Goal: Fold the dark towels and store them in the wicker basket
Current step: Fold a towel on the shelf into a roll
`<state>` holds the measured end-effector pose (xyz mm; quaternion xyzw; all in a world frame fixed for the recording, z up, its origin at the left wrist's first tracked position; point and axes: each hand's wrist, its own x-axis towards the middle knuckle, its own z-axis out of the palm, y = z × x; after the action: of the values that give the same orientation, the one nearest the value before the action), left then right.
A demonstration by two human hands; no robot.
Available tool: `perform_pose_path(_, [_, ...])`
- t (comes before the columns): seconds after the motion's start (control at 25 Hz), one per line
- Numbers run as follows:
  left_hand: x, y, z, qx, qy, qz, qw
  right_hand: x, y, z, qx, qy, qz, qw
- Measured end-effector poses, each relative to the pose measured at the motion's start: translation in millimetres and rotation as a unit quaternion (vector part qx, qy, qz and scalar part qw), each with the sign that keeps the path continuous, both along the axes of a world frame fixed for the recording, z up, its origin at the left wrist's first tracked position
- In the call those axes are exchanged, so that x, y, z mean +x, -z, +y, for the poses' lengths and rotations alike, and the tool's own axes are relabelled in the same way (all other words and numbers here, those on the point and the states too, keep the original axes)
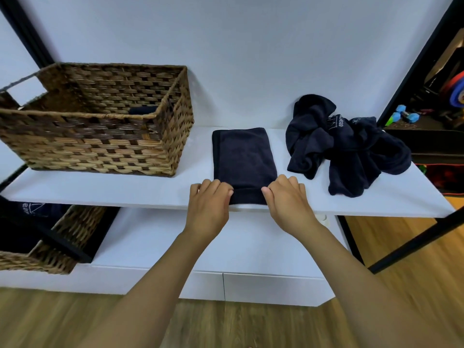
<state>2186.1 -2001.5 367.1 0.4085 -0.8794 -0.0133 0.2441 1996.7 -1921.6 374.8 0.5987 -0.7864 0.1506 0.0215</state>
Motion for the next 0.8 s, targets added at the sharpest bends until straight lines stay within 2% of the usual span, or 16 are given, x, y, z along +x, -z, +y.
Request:
perform_pose_path(0.12, [-19.1,-26.2,-8.0,0.066,-0.078,-0.092,0.991,0.5,-16.6,-12.2,0.083,0.037,-0.005,0.996])
perform_pose_path(0.24, [-31.2,-38.0,-13.0,0.084,-0.11,-0.122,0.983,0.4,-25.9,-23.0,0.124,0.057,-0.023,0.99])
perform_pose_path(0.28, [-32.5,-37.4,-9.7,0.045,-0.095,-0.111,0.988,0.5,-26.9,-24.4,0.119,0.062,-0.03,0.99])
perform_pose_path(0.36, [-32.6,-20.8,-0.7,-0.063,-0.003,-0.071,0.995,2.7,-27.8,-26.7,0.097,0.063,-0.042,0.992])
perform_pose_path(0.44, [-27.8,1.2,8.4,-0.109,0.081,0.008,0.991,4.5,-24.1,-28.9,0.07,0.052,-0.035,0.996])
perform_pose_path(0.6, [-15.6,23.1,10.4,-0.031,0.1,0.085,0.991,-9.2,-5.1,-12.5,-0.04,-0.046,-0.095,0.994])
perform_pose_path(0.72, [-8.0,16.1,-8.5,0.0,0.136,0.068,0.988,-34.0,-1.7,9.4,-0.012,-0.128,-0.137,0.982])
perform_pose_path(0.8, [-4.5,13.6,-19.2,0.004,0.156,0.047,0.987,-41.8,-1.4,8.1,0.002,-0.118,-0.119,0.986])
